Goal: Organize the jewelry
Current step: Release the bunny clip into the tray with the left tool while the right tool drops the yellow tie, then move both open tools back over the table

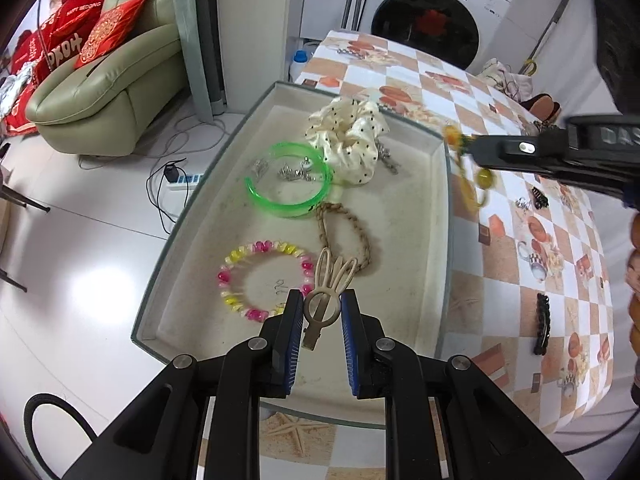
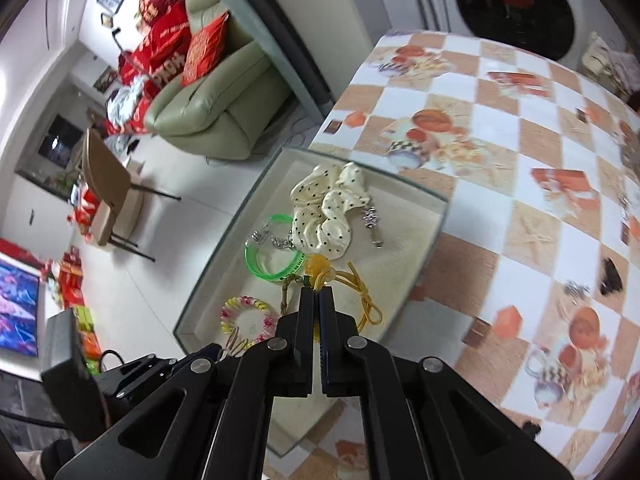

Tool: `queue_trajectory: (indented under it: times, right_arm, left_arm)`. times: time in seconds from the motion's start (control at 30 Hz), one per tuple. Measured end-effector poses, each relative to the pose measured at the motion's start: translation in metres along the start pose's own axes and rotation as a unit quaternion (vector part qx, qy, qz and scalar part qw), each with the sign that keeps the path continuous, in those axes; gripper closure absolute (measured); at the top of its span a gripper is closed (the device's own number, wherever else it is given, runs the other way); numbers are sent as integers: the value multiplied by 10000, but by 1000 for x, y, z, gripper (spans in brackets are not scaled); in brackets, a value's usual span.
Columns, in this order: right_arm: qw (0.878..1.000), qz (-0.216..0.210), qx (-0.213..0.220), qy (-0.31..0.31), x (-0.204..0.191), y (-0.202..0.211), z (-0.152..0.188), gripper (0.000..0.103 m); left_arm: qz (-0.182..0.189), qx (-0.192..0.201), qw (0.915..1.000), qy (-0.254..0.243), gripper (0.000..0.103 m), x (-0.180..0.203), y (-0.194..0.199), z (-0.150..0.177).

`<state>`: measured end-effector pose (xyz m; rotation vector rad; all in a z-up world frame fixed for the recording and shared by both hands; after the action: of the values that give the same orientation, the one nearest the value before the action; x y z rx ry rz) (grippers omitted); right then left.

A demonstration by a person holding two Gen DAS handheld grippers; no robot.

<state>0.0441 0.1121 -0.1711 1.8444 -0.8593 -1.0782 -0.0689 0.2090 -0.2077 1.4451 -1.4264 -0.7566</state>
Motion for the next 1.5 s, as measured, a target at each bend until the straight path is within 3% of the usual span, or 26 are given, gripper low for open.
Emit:
queue_trajectory:
  times: [0.53,0.93,1.03,1.13,1.23,1.3,1.33,1.4,1.5]
  right_arm:
    - [9981,456,-401,-79,25,-76,-12,101]
    - [9965,466,-654,-213,37,-96,-6,100]
    - [9962,364,-723,-330,40,-100,-4,92]
    - [9967,267,-665,-375,41,-96,-7,62]
    - [9976,85,-570,-392,40,-85,-9,61]
    - [9979,-11,-490,-416,38,-76,-11,60]
    - [9981,-65,-441,-435,38,-71,-12,58]
    - [9981,-144,-350,-479,37,-59,-14,54]
    - [9978,-233,-213,-587,42,-41,-13,48]
  left_arm:
    - [-220,-404,9984,-340,79,10,-41,10]
    - [-516,-560,9961,-435,79,7,-45,17]
    - [-607,-607,9953,-441,79,7,-45,16]
    - [-673,-593,9949,-471,79,5,-44,14]
    - [-700,-580,9946,-509,78,6,-42,12]
    - [-731,-567,9943,-522,33,7,-40,9]
    - [-827,-462,9943,-490,0,7,-36,7]
    - [-925,-227,9942,-501,0,10,-26,2]
    - [-907,-340,9941,-484,0,16,-25,-1]
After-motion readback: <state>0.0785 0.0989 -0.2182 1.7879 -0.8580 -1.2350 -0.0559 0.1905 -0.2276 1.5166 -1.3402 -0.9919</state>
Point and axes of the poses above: each gripper's, at about its wrist camera, not at the fingertips, and y roughly against the way its jaws point, x to its right, z to its underside, the point moved 7 cm from there along -y, roughly the way its jaws point, and after that the axes turned 2 degrees about -y, right-handed, at the moved point
